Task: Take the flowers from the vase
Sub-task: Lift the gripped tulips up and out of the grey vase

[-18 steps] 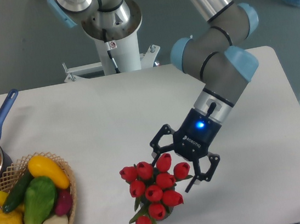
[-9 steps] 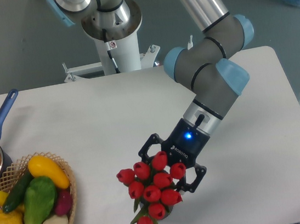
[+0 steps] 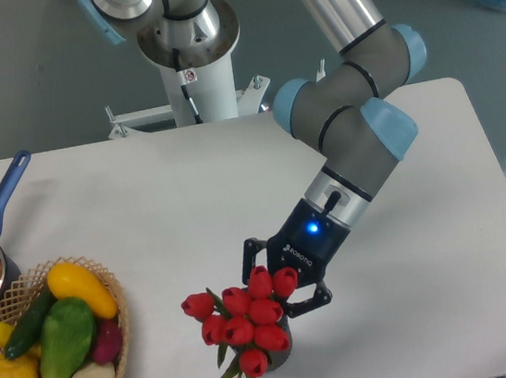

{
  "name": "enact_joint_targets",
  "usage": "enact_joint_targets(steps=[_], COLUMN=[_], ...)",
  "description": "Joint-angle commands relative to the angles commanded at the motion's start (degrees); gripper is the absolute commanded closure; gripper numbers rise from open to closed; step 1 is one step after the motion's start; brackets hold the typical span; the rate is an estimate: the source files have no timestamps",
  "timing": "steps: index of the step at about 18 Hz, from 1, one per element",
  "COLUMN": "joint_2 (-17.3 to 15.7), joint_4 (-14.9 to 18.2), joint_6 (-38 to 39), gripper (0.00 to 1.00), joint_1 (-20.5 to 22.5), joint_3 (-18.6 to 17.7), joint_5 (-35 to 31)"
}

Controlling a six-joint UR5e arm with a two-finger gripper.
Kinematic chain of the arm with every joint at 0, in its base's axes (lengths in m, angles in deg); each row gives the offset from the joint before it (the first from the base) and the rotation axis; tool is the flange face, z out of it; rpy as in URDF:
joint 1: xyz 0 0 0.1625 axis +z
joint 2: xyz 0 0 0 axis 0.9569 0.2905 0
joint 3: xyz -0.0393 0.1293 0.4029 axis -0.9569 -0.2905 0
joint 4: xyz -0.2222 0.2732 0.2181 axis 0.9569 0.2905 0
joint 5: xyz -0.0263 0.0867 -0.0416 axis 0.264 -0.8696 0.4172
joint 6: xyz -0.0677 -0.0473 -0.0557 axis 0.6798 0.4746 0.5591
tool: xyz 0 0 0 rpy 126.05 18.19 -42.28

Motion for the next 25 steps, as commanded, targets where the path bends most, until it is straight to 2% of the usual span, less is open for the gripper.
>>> enact_joint_targets(steps=[3,4,6,10,14,22,25], joint_2=[-0.80,-2.80,-3.79,-5.10,-5.20,-5.28,-5.98], joint_4=[0.00,0.09,0.00,0.09,0.09,0.09,0.18], joint_6=[1.93,3.94,6.50,7.03,9.66,11.34,15.54], gripper=[1.00,1.00,1.00,1.00,1.00,1.00,0.99], joint_1=[0.87,2.53,3.60,4.75,5.98,6.94,8.00], joint_3=[0.00,-0.09,-0.09,0.52,2.19,4.04,5.70], joint_5=[1.57,5.41,7.99,11.24,14.41,16.07,18.11])
